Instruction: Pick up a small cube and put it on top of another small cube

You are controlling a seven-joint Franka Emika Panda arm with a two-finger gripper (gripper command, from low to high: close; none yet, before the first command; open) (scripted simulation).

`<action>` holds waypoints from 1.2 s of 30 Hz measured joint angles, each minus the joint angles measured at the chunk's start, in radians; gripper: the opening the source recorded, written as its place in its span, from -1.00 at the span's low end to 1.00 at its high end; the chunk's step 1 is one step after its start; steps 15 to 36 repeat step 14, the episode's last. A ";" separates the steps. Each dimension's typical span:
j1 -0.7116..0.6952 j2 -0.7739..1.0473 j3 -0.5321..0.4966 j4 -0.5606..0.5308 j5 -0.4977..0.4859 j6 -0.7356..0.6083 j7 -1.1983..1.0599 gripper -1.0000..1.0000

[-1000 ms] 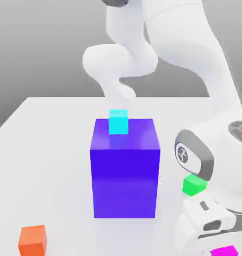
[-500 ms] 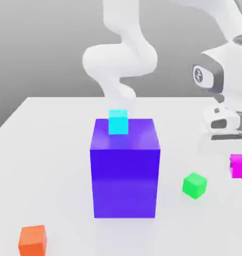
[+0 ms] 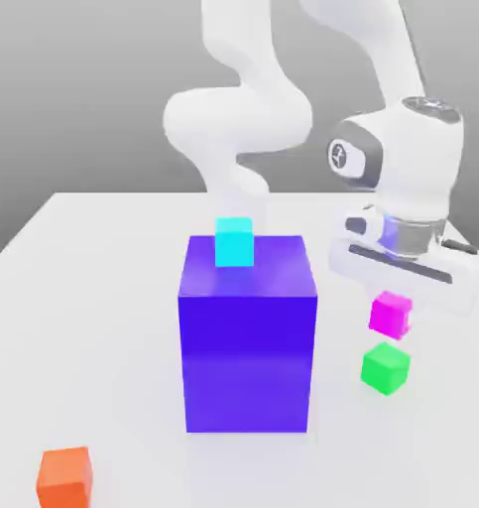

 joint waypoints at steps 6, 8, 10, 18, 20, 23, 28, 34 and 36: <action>-0.045 0.083 0.003 0.003 -0.139 0.057 0.096 -1.00; -0.053 0.107 0.001 0.004 -0.180 0.075 0.125 -1.00; -0.056 0.130 -0.006 0.006 -0.216 0.093 0.150 -1.00; -0.052 0.168 -0.019 0.010 -0.270 0.128 0.189 -1.00; -0.052 0.168 -0.019 0.010 -0.270 0.128 0.189 -1.00; -0.052 0.168 -0.019 0.010 -0.270 0.128 0.189 -1.00; -0.052 0.168 -0.019 0.010 -0.270 0.128 0.189 -1.00; -0.052 0.168 -0.019 0.010 -0.270 0.128 0.189 -1.00; -0.052 0.168 -0.019 0.010 -0.270 0.128 0.189 -1.00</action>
